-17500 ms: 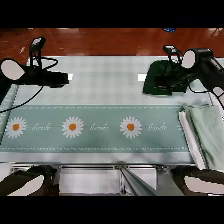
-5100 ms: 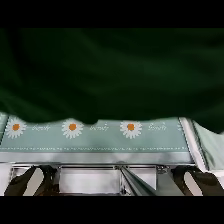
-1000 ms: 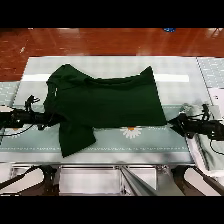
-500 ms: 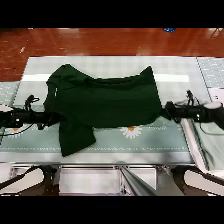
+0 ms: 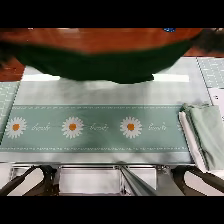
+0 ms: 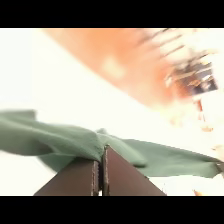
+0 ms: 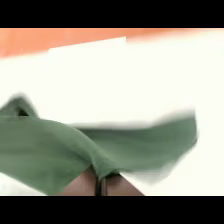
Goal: Fold the shirts.
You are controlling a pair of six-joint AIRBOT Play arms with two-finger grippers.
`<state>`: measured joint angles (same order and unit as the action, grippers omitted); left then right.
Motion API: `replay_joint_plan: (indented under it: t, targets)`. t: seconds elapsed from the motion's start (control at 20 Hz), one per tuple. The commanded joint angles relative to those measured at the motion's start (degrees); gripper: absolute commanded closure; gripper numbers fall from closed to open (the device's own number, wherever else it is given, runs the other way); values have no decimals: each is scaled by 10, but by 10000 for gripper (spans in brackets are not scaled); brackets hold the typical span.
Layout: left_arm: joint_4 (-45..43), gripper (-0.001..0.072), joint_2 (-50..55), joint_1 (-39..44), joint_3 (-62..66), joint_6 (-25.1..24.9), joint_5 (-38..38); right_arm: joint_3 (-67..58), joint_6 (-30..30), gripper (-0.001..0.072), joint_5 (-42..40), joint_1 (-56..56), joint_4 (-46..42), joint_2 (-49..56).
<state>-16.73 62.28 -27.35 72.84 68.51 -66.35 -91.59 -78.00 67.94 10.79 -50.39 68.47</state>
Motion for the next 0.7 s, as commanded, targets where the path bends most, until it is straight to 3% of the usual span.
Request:
replay_joint_plan:
  t: [0.0, 0.15, 0.35, 0.5, 0.65]
  targets:
    - [34, 689, -35, -7, 207, -3, 12, -186, -43, 683, 47, -1, -60, -41]
    - [-11, 689, -65, -39, 320, 33, 2, -216, -43, 683, 60, -1, -91, -119]
    - [-104, 689, -144, -72, 350, 55, -36, -216, -54, 683, 85, -1, -141, -221]
    - [-215, 689, -201, -2, 351, 78, -26, -216, -64, 683, 127, -1, -156, -268]
    - [-398, 689, -256, 96, 351, 117, -39, -216, -78, 683, 180, -1, -174, -292]
